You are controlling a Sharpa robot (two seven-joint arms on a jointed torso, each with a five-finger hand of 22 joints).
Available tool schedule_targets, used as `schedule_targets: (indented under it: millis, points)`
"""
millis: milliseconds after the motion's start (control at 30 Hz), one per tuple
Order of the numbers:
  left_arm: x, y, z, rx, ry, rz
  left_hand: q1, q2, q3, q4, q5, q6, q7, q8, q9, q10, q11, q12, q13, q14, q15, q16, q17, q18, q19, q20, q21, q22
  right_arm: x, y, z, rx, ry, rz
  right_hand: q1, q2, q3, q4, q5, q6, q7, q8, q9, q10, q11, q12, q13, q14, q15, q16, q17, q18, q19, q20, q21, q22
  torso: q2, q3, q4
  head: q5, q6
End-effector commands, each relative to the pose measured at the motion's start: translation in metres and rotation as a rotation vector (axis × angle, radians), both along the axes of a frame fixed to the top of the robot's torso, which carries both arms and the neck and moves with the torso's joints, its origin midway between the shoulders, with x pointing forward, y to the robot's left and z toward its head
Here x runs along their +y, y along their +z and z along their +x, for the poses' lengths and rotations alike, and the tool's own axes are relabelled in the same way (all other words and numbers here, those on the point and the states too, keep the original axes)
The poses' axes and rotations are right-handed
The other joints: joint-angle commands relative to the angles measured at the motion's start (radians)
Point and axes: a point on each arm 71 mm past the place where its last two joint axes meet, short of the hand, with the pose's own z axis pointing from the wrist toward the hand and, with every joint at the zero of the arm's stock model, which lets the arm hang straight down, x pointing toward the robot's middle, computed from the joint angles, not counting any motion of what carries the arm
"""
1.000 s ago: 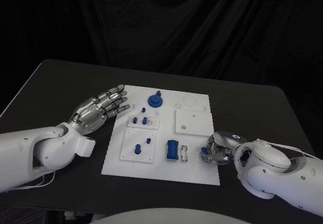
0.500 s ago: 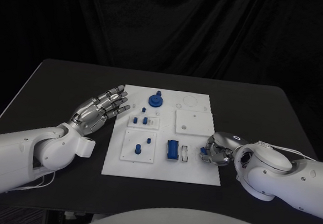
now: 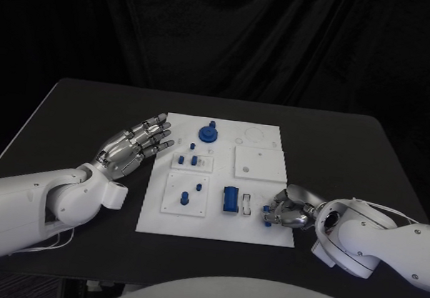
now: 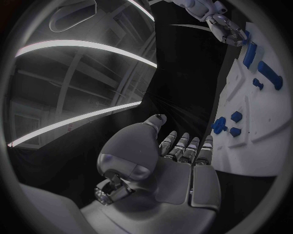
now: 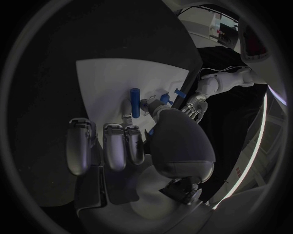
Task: Assemble the parts on the task board
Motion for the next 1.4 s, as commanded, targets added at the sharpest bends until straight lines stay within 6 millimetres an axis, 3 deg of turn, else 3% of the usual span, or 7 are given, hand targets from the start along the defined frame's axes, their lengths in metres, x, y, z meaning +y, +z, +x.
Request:
schedule_targets:
  millis: [33, 233, 367, 767, 1400]
  points:
    - [-0.001, 0.002, -0.001, -0.022, -0.002, -0.028, -0.007, 0.0, 0.007, -0.001, 0.006, -0.002, 0.006, 0.004, 0.001, -0.001, 0.009, 0.006, 0.001, -0.002, 0.004, 0.002, 0.001, -0.017, 0.006, -0.002, 0.004, -0.001, 0.007, 0.0, -0.002, 0.055, -0.027, 0.081, -0.018, 0.0, 0.095, -0.086, -0.006, -0.004, -0.005, 0.005, 0.009, 0.108, 0.0, 0.003, 0.263, 0.093, 0.0, 0.001, 0.197, 0.016, 0.057, 0.005, -0.005, 0.222, -0.001, -0.0022, 0.0034, -0.001, 0.0]
    - [-0.002, 0.002, -0.001, -0.026, -0.002, -0.033, -0.008, 0.0, 0.008, -0.001, 0.006, 0.0, 0.006, 0.004, 0.001, -0.001, 0.009, 0.008, 0.002, -0.002, 0.004, 0.002, 0.001, -0.017, 0.006, -0.002, 0.005, 0.0, 0.013, -0.001, 0.0, 0.054, -0.022, 0.097, -0.03, 0.001, 0.097, -0.083, -0.005, -0.007, -0.005, 0.006, 0.01, 0.108, 0.0, 0.003, 0.263, 0.092, 0.0, 0.001, 0.195, 0.016, 0.056, 0.004, -0.007, 0.221, 0.0, -0.0018, 0.0023, -0.002, 0.0]
    - [-0.002, 0.003, -0.001, -0.028, -0.002, -0.034, -0.008, 0.0, 0.008, -0.001, 0.006, 0.0, 0.006, 0.004, 0.001, -0.001, 0.009, 0.008, 0.002, -0.002, 0.004, 0.002, 0.001, -0.017, 0.007, -0.002, 0.005, 0.001, 0.015, -0.001, 0.003, 0.042, -0.019, 0.096, -0.05, 0.005, 0.097, -0.081, -0.04, -0.014, -0.006, 0.009, 0.012, 0.108, -0.001, 0.003, 0.263, 0.092, -0.001, 0.001, 0.194, 0.016, 0.056, 0.004, -0.007, 0.221, 0.001, -0.0014, 0.0012, -0.001, 0.0]
    - [-0.003, 0.002, -0.001, -0.026, -0.006, -0.035, -0.008, 0.0, 0.008, -0.001, 0.006, 0.0, 0.006, 0.004, 0.001, -0.001, 0.009, 0.008, 0.002, -0.002, 0.004, 0.002, 0.001, -0.017, 0.006, -0.002, 0.005, 0.0, 0.02, 0.001, 0.009, -0.039, -0.004, 0.082, -0.066, 0.011, 0.098, -0.08, -0.076, -0.016, -0.008, 0.012, 0.014, 0.108, -0.002, 0.003, 0.263, 0.091, -0.002, -0.001, 0.191, 0.017, 0.055, 0.003, -0.009, 0.22, 0.001, -0.0006, -0.0001, 0.003, 0.0]
    - [-0.003, 0.001, -0.001, -0.02, -0.006, -0.029, -0.008, -0.001, 0.01, -0.002, 0.006, -0.002, 0.005, 0.004, 0.001, 0.0, 0.01, 0.008, 0.002, -0.002, 0.004, 0.003, 0.001, -0.017, 0.007, -0.002, 0.005, 0.0, 0.022, 0.005, 0.012, -0.074, -0.005, 0.096, -0.091, 0.017, 0.094, -0.068, -0.096, -0.01, -0.01, 0.015, 0.012, 0.108, -0.003, 0.003, 0.263, 0.091, -0.003, -0.002, 0.187, 0.018, 0.054, 0.002, -0.011, 0.219, 0.001, -0.0002, 0.0001, 0.005, 0.0]
